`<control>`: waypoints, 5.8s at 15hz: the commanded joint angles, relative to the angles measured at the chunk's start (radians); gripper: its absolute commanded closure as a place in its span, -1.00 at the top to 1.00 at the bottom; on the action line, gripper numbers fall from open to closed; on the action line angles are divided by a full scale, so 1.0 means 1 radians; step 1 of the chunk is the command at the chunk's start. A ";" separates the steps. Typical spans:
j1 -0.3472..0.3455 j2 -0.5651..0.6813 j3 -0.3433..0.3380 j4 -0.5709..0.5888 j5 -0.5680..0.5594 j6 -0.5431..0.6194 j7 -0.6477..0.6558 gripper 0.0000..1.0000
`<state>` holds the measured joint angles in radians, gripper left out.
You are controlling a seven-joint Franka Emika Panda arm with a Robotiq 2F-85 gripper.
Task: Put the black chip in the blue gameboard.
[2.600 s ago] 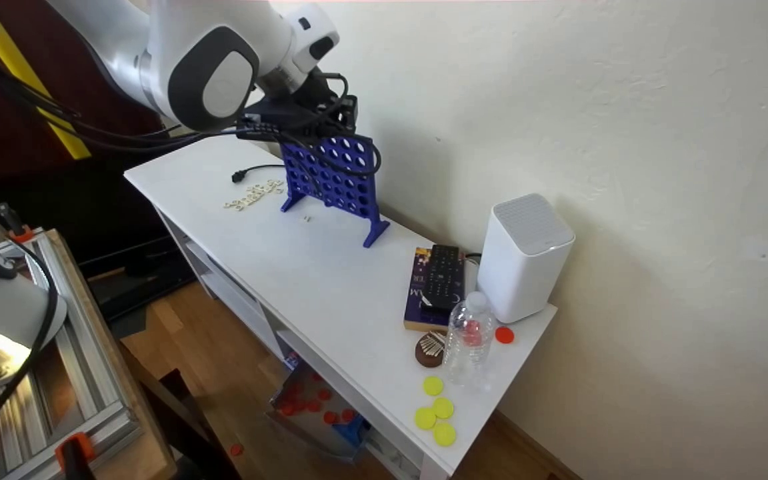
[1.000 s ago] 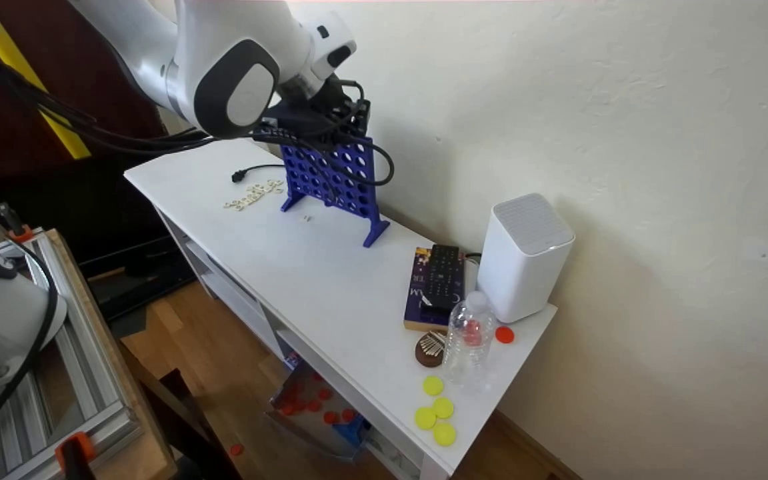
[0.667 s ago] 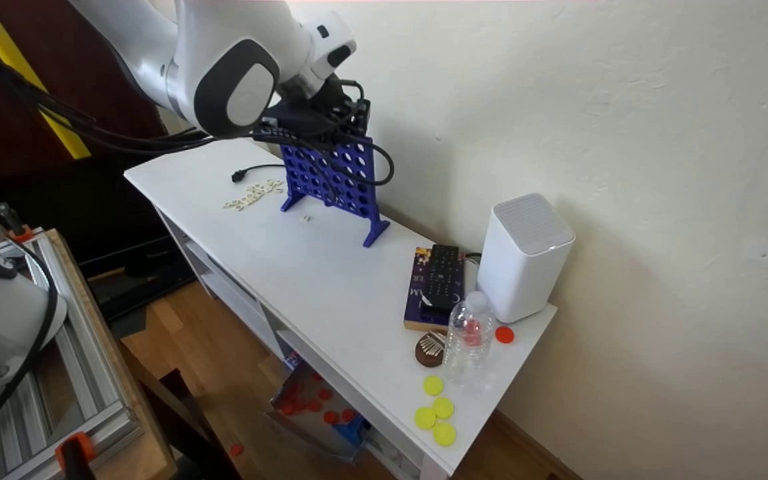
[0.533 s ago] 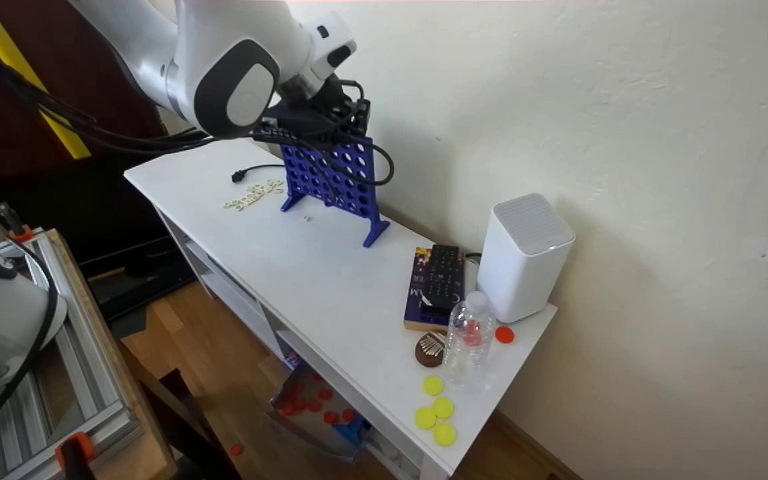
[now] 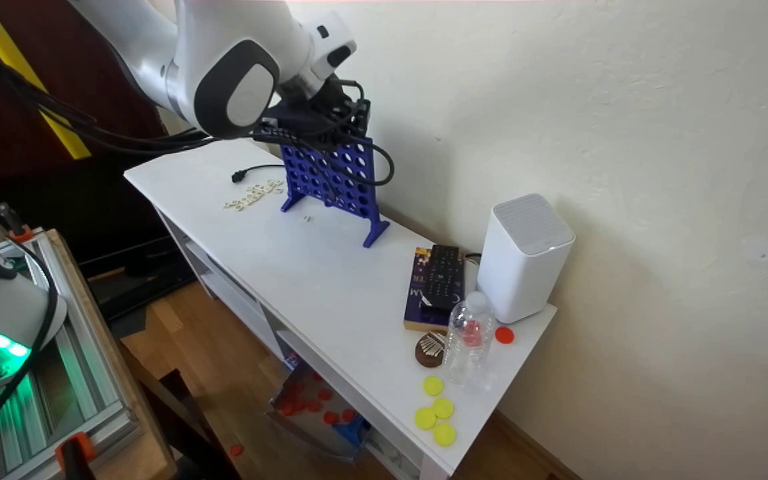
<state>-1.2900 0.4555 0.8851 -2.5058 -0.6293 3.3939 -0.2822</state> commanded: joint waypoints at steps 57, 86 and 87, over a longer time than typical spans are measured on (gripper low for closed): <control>0.117 -0.006 -0.071 0.037 0.015 -0.010 0.020 -0.80; 0.066 -0.042 -0.044 0.021 0.012 -0.095 0.035 -0.80; 0.067 -0.042 -0.044 0.023 0.011 -0.101 0.034 -0.80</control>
<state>-1.2239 0.4475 0.8400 -2.4749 -0.6303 3.3294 -0.2621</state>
